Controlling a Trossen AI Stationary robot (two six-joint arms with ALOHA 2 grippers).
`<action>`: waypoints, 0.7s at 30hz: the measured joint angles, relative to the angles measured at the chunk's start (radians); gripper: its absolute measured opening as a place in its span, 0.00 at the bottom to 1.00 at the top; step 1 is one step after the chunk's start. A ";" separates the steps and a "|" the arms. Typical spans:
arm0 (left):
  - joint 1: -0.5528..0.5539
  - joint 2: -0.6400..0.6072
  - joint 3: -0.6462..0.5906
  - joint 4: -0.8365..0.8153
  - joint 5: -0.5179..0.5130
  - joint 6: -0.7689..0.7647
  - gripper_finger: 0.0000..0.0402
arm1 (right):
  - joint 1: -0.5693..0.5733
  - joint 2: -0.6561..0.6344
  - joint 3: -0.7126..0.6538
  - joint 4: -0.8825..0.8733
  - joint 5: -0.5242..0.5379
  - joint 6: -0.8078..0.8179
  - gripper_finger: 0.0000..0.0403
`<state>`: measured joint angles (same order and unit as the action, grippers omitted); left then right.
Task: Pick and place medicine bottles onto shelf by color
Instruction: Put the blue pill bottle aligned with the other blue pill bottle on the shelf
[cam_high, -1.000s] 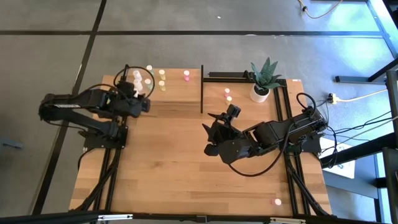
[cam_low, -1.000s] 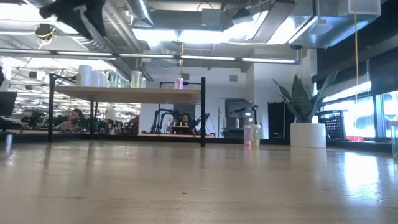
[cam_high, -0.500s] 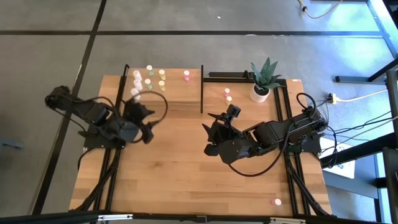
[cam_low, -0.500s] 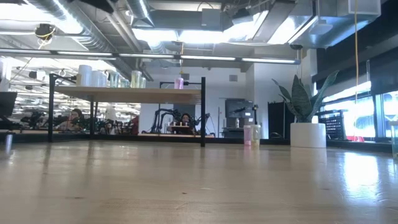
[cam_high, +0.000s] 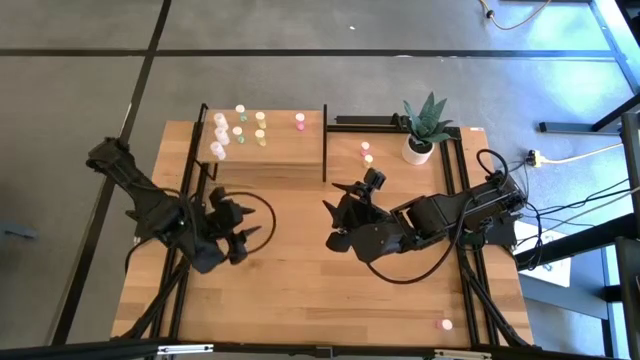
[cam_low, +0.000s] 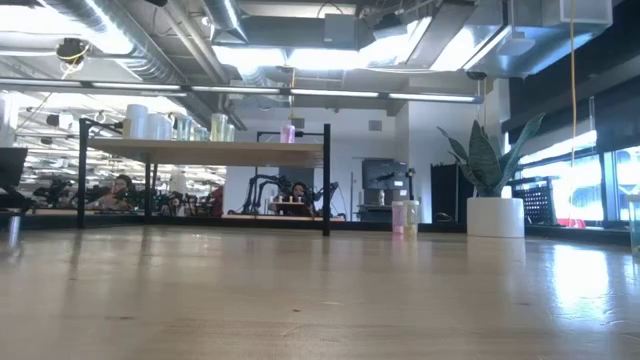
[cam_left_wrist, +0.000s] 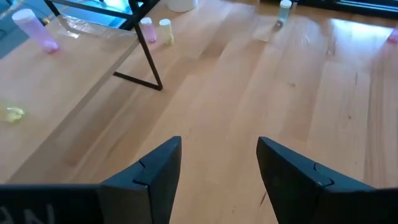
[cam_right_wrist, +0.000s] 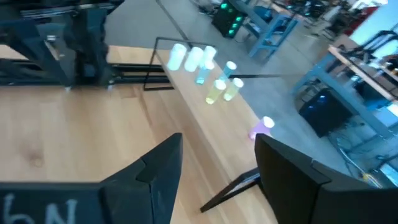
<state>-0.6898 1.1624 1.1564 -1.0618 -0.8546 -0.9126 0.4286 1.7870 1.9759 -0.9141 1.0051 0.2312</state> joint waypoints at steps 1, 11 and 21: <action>-0.007 0.009 0.000 0.001 -0.006 -0.002 0.50 | 0.000 0.000 0.000 0.000 -0.015 -0.004 0.50; -0.051 0.044 0.000 0.001 -0.027 -0.081 0.50 | 0.017 -0.032 0.000 -0.122 -0.408 -0.045 0.50; -0.051 0.043 0.000 0.002 -0.105 -0.085 0.50 | 0.023 -0.147 0.002 -0.555 -0.612 0.454 0.50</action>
<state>-0.7406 1.2057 1.1564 -1.0600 -0.9600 -0.9981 0.4519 1.6399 1.9778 -1.4695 0.3933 0.6853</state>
